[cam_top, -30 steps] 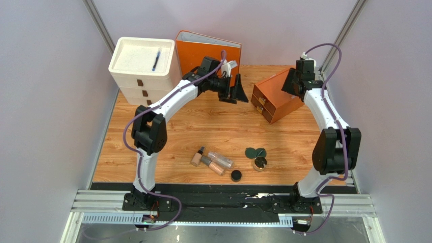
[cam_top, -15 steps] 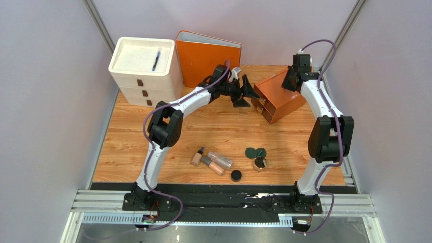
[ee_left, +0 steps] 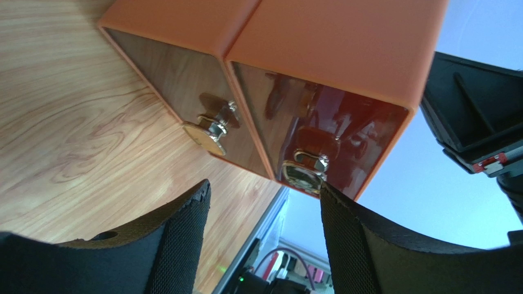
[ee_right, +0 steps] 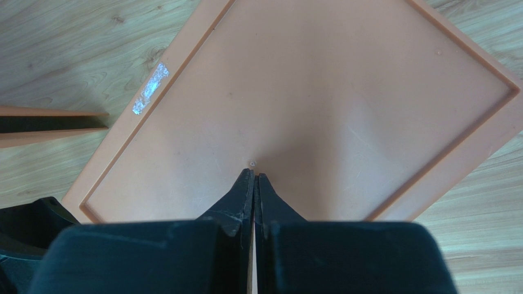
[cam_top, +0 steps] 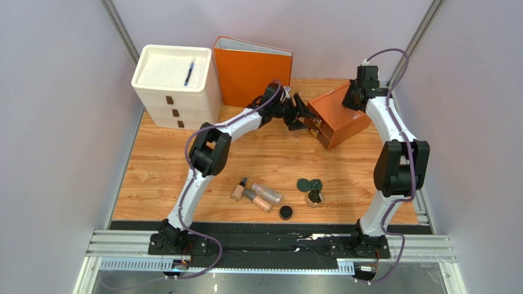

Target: Organize the makeup

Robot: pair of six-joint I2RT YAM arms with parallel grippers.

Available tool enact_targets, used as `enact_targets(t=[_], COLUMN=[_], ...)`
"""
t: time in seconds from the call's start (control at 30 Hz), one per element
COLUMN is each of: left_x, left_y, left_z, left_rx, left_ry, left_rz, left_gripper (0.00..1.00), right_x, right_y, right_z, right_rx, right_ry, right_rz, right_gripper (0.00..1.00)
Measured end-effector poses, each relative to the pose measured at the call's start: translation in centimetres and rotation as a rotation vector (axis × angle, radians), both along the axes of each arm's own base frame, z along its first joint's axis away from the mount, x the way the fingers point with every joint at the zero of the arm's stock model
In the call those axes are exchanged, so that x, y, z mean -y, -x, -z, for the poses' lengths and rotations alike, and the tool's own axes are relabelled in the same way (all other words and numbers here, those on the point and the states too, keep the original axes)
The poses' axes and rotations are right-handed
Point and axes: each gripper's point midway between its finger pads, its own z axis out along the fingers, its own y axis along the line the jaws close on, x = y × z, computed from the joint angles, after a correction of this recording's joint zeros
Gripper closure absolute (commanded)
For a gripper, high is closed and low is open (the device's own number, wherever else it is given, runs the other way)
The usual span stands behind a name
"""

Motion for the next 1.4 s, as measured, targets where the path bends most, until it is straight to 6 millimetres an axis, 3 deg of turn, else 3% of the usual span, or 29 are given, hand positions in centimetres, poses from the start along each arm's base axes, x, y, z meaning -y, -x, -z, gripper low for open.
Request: enact_targets(t=[0.23, 0.43, 0.6, 0.73, 0.83, 1.23, 1.4], left_x=[1.1, 1.7, 2.0, 2.2, 2.4, 2.1, 1.1], left_y=[-0.4, 0.0, 0.1, 0.1, 0.0, 0.2, 0.8], left_z=[-1.7, -0.1, -0.2, -0.7, -1.0, -0.8, -1.4], left_rx=[0.025, -0.018, -0.032, -0.041, -0.043, -0.03, -0.005], left_ry=[0.039, 0.041, 0.054, 0.081, 0.093, 0.04, -0.044], left_rz=[-0.008, 0.017, 0.02, 0.022, 0.017, 0.002, -0.005], left_gripper=[0.38, 0.46, 0.51, 0.75, 0.81, 0.83, 0.83], right_x=[-0.1, -0.1, -0.2, -0.2, -0.1, 0.2, 0.3], right_y=[0.0, -0.1, -0.2, -0.2, -0.3, -0.3, -0.3], right_z=[0.1, 0.1, 0.1, 0.1, 0.1, 0.1, 0.2], right_rx=[0.003, 0.006, 0.013, 0.015, 0.022, 0.021, 0.019], right_ry=[-0.019, -0.026, -0.03, -0.033, -0.032, -0.054, -0.072], right_rz=[-0.011, -0.016, -0.02, -0.02, -0.018, -0.019, -0.021], right_gripper=[1.0, 1.0, 1.0, 1.0, 1.0, 1.0, 1.0])
